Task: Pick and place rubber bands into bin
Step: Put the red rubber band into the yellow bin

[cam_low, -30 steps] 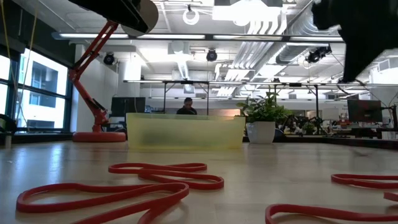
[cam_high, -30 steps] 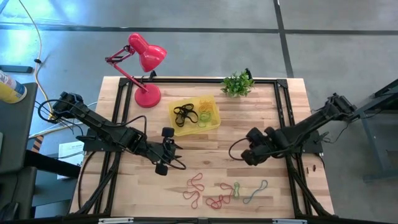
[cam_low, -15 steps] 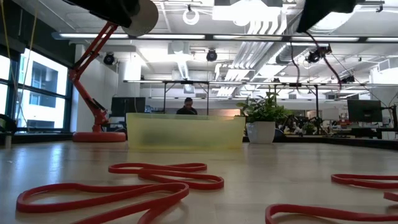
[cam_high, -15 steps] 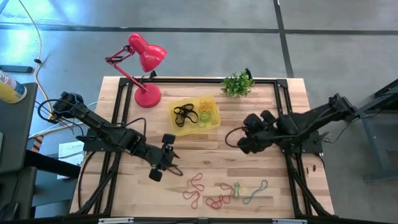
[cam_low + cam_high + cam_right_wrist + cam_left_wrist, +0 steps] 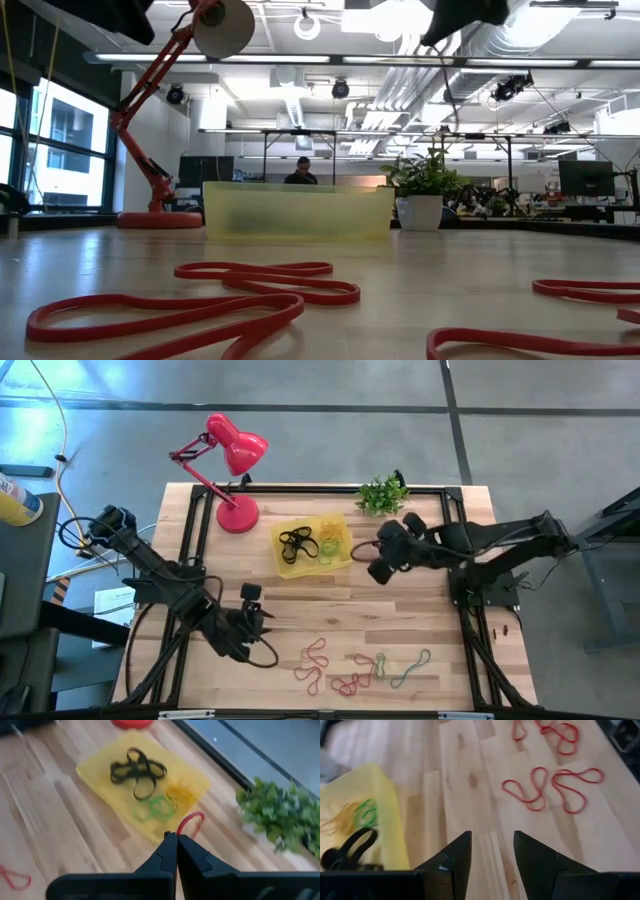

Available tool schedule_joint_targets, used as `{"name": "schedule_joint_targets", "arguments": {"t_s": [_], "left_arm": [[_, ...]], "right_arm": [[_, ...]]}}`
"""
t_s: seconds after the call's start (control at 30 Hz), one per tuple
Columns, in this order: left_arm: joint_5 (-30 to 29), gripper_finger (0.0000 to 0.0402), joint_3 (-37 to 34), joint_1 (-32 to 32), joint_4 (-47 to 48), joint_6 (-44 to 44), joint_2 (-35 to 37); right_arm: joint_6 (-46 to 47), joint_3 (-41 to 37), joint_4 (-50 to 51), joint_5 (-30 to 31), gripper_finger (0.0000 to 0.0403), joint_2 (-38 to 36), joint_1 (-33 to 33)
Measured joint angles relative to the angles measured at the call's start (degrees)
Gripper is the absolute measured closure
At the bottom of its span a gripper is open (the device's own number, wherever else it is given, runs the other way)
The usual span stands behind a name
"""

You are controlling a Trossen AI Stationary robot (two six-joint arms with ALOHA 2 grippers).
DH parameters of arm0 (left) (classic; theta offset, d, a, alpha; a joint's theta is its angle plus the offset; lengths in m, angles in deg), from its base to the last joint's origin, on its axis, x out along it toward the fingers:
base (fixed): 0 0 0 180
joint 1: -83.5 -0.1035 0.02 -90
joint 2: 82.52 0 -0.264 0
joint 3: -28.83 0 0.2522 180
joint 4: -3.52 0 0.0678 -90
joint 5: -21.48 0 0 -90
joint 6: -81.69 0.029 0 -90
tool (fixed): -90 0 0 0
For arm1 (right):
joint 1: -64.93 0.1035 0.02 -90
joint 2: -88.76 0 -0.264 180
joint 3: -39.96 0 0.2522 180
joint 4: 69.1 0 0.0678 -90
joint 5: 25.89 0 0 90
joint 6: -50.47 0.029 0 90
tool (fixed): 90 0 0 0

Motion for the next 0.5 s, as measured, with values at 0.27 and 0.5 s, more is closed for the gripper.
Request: {"name": "schedule_joint_targets", "arguments": {"t_s": [0.27,0.5], "left_arm": [[-8.0,0.0266,0.0,3.9,4.9,-9.6,0.0],[-8.5,0.0266,0.0,4.5,6.3,-11.4,0.0]], "right_arm": [[-11.0,0.0,-12.7,-5.9,0.0403,1.2,-6.8],[-15.6,0.0,-16.9,-13.0,0.0403,6.0,-11.0]]}}
